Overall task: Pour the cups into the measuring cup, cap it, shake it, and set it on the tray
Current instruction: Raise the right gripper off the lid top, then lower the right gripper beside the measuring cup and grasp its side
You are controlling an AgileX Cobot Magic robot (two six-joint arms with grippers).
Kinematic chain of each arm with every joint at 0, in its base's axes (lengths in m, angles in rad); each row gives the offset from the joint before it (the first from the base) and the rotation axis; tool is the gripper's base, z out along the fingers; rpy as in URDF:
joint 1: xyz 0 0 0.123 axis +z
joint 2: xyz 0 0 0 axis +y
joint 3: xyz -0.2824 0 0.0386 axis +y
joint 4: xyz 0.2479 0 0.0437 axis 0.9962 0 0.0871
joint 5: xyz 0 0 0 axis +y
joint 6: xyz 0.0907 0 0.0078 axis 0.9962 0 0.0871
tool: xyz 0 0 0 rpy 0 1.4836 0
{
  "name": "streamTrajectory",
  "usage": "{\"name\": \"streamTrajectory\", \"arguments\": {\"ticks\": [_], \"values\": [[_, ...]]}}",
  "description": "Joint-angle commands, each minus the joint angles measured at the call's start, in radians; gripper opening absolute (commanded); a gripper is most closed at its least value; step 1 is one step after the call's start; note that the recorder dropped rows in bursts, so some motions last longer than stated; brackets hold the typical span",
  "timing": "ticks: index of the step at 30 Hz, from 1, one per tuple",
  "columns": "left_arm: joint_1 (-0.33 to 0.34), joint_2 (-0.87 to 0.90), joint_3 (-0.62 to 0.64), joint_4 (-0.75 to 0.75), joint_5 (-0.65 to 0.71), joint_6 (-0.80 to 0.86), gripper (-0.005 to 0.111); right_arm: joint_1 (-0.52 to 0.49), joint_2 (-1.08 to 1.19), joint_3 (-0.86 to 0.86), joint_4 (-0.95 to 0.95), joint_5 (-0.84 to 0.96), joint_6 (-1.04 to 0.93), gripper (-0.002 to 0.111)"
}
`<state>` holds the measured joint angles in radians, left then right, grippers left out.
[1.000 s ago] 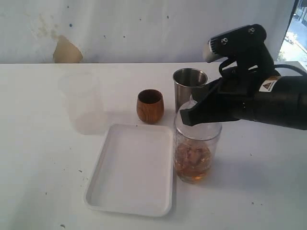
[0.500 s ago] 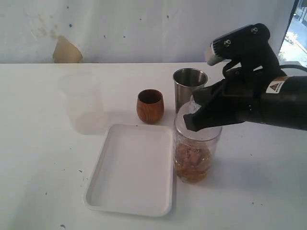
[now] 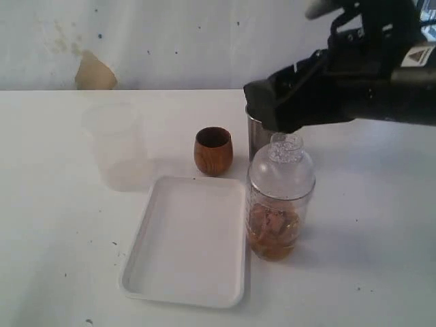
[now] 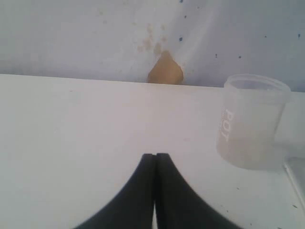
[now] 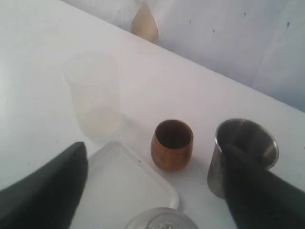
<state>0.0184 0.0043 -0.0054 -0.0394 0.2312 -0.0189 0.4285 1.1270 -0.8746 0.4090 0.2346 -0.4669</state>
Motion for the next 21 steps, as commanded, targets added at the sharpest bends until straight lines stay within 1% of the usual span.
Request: {"name": "streamTrajectory", "arguments": {"ticks": [1, 6, 8, 10, 12, 13, 14, 16, 21], "values": [[-0.001, -0.004, 0.005, 0.002, 0.002, 0.000, 0.000, 0.001, -0.068, -0.021, 0.001, 0.046, 0.021, 0.078], [-0.001, -0.004, 0.005, 0.002, 0.002, 0.000, 0.000, 0.001, -0.088, -0.021, -0.005, 0.057, 0.014, 0.078], [-0.001, -0.004, 0.005, 0.002, 0.002, 0.000, 0.000, 0.001, -0.088, -0.021, -0.005, 0.077, -0.047, 0.078], [-0.001, -0.004, 0.005, 0.002, 0.002, 0.000, 0.000, 0.001, -0.086, -0.021, -0.005, 0.088, -0.078, 0.085], [-0.001, -0.004, 0.005, 0.002, 0.002, 0.000, 0.000, 0.001, -0.086, -0.021, 0.001, 0.092, -0.050, 0.098], [-0.001, -0.004, 0.005, 0.002, 0.002, 0.000, 0.000, 0.001, -0.086, -0.021, 0.001, 0.101, -0.032, 0.103], [-0.001, -0.004, 0.005, 0.002, 0.002, 0.000, 0.000, 0.001, -0.086, -0.021, 0.001, 0.117, -0.022, 0.105], [-0.001, -0.004, 0.005, 0.002, 0.002, 0.000, 0.000, 0.001, -0.086, -0.019, -0.003, 0.145, -0.026, 0.105], [-0.001, -0.004, 0.005, 0.002, 0.002, 0.000, 0.000, 0.001, -0.086, -0.008, -0.007, 0.142, -0.026, 0.105]]}}
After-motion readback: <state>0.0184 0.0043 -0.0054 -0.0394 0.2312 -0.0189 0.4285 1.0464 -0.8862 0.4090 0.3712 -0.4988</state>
